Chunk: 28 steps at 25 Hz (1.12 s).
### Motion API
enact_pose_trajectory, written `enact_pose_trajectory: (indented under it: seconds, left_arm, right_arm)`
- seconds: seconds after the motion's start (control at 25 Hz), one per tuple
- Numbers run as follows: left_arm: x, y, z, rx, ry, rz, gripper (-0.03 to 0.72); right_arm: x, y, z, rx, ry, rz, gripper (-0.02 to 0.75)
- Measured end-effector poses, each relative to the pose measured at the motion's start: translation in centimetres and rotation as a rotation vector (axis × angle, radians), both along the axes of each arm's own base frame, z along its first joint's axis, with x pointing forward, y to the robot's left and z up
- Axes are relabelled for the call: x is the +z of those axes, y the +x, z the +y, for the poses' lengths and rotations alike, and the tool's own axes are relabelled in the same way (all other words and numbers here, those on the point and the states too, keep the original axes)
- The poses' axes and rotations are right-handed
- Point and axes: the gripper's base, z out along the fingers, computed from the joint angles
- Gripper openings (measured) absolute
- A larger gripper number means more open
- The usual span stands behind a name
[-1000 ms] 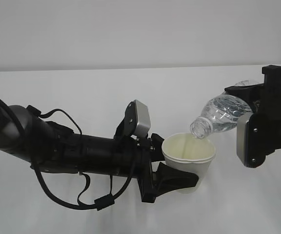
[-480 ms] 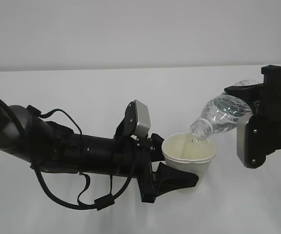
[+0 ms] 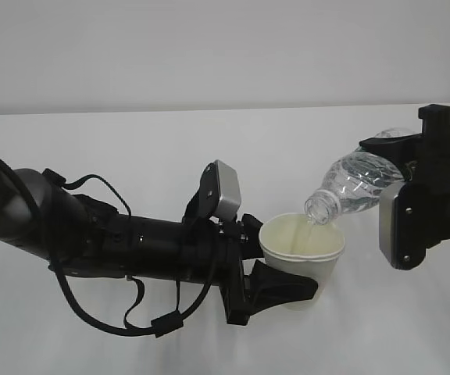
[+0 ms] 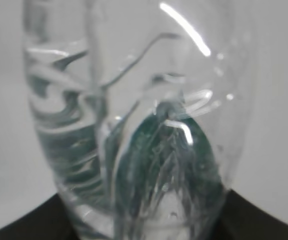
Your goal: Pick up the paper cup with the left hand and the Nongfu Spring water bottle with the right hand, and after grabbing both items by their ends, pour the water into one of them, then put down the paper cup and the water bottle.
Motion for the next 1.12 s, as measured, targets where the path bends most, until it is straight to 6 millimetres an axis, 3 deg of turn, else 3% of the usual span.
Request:
enact_pose_trajectory:
  seconds: [1.12]
  left_arm:
    - [0.03,-0.01,-0.01,-0.002,-0.004,0.0,0.477]
  right_arm:
    - [0.0,0.0,0.0,0.0,0.0,0.0,0.356]
